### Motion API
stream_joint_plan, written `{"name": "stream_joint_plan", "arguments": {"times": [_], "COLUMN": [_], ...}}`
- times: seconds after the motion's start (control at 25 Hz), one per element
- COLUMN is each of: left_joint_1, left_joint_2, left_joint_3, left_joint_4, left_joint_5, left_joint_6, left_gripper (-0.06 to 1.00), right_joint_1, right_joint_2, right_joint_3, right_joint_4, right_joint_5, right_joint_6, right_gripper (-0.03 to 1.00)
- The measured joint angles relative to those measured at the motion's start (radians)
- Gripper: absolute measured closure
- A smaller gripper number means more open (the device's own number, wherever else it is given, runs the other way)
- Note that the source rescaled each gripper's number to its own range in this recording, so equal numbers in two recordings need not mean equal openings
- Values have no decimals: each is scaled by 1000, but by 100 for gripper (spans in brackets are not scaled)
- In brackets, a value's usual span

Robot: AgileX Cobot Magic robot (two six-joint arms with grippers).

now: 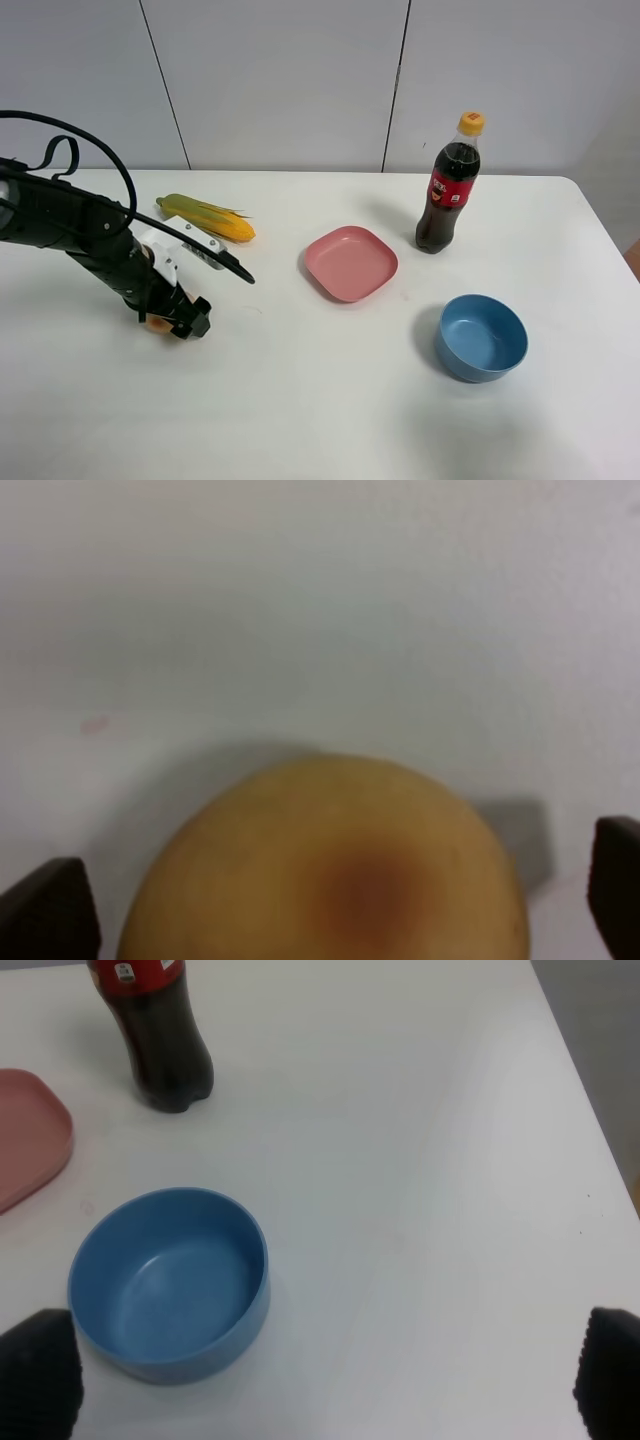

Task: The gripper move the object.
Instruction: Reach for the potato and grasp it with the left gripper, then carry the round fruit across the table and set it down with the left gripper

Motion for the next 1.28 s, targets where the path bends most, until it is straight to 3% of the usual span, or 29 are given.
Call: {"name": "stream_joint_plan", "arguments": {"times": [0.08,0.16,0.2,0.32,0.4,0.44,0.68,0.88,1.28], "left_joint_1": [0,0,0,0,0,0,0,-26,-291], "left_joint_2": [0,0,0,0,-8,-16,-148,-310,-273], "left_joint_3": [0,0,0,0,-1,-1,-15,-127,-430], "left_joint_4": [-2,-2,-2,-2,-7,-8,-9,-9,-9], "left_joint_5": [-2,-2,-2,12,36,53,187,299,368], "left_joint_6": [0,0,0,0,0,0,-4,-38,-173], "left_gripper": [-4,9,19,66,84,88,91,92,93], "right_joint_1": [0,0,0,0,0,0,0,0,0], "right_joint_2": [0,0,0,0,0,0,0,0,0], "right_joint_3": [0,0,0,0,0,0,0,0,0], "right_joint_4": [0,0,0,0,0,0,0,0,0], "right_joint_5": [0,0,0,0,0,0,0,0,0], "right_joint_6": [0,0,0,0,0,0,0,0,0], "right_gripper": [-3,-3,-3,-3,-3,-3,-3,-3,-3]}}
